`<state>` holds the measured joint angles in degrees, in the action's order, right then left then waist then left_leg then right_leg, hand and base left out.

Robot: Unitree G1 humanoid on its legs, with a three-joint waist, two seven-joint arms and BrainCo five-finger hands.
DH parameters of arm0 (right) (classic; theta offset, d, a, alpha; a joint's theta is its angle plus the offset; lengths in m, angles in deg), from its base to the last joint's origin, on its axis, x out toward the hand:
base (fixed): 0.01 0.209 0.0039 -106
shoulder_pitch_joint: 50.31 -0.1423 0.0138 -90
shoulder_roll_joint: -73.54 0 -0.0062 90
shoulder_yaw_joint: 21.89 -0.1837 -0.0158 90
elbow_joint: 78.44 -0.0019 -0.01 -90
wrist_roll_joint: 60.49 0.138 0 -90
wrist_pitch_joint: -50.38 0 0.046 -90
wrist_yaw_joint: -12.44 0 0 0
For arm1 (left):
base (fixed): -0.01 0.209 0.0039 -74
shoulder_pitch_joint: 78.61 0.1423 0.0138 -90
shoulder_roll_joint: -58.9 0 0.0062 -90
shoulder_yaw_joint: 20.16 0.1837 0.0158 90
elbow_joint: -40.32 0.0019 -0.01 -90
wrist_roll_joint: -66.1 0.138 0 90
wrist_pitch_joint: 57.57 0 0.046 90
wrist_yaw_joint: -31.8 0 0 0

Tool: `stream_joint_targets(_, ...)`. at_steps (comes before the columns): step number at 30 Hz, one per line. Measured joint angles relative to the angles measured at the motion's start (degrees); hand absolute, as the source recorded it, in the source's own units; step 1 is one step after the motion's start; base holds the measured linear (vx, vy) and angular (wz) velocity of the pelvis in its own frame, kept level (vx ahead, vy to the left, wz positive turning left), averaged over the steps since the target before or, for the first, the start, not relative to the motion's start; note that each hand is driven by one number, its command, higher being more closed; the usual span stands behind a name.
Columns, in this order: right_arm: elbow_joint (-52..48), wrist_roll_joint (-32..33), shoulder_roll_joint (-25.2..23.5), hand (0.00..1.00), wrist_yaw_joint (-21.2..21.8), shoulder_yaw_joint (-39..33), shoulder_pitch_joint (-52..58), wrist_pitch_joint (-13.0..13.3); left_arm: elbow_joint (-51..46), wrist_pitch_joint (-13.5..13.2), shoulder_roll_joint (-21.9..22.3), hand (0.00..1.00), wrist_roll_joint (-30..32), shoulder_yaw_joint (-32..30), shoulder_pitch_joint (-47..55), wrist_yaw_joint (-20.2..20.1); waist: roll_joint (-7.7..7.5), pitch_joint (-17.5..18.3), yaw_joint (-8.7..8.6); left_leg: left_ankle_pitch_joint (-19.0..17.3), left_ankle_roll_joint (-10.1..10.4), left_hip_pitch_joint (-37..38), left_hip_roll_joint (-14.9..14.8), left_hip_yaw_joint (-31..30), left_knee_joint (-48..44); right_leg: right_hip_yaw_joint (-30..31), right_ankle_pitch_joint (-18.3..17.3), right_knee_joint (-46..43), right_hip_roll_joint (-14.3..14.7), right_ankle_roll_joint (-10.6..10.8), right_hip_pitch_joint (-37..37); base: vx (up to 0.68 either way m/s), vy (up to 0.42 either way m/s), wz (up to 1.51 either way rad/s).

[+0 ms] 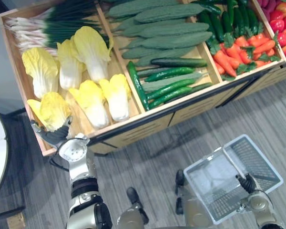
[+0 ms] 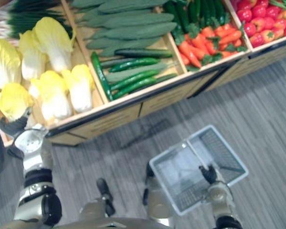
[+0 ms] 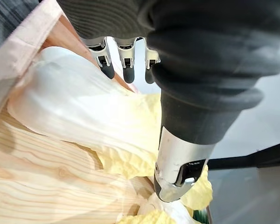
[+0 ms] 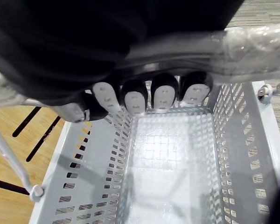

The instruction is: Pick vegetable in the basket

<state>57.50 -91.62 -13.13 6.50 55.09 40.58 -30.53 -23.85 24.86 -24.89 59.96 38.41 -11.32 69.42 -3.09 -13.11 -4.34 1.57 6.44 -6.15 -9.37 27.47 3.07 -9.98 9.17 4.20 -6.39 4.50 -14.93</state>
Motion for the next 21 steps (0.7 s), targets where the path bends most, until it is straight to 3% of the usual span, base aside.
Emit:
stream_joint_targets(13, 2.1, 0.1, 0.0, 1.00, 0.0, 0.0, -1.4, 0.0, 3.5, -0.5, -1.9, 0.00, 0.2, -0.5, -0.3, 1.0, -0.24, -0.2, -0.03, 0.0, 0.0, -0.7, 0.4, 0.4, 0.5, 1.2, 1.2, 1.6, 0.0, 0.0, -0.7, 0.01, -0.007, -0.02)
stream_joint_targets(17, 2.3, 0.1, 0.0, 1.00, 0.0, 0.0, -1.4, 0.0, 8.4, 1.4, -4.5, 0.00, 1.1, -0.3, -0.3, -1.2, -0.13, -0.3, -0.05, 0.0, 0.0, -0.7, 0.4, 0.5, 0.4, 1.2, 1.2, 1.6, 0.0, 0.0, -0.7, 0.00, 0.000, 0.00)
stream_joint_targets(21, 2.3, 0.2, 0.0, 1.00, 0.0, 0.1, -2.1, -0.1, 13.1, 2.8, -7.8, 0.00, 6.2, 1.9, -0.9, -3.8, 0.13, -0.8, -0.02, -0.4, 0.2, -0.7, 0.2, 0.8, -0.3, 1.5, 1.2, 1.6, 0.1, 0.0, -0.7, 0.01, -0.012, -0.05)
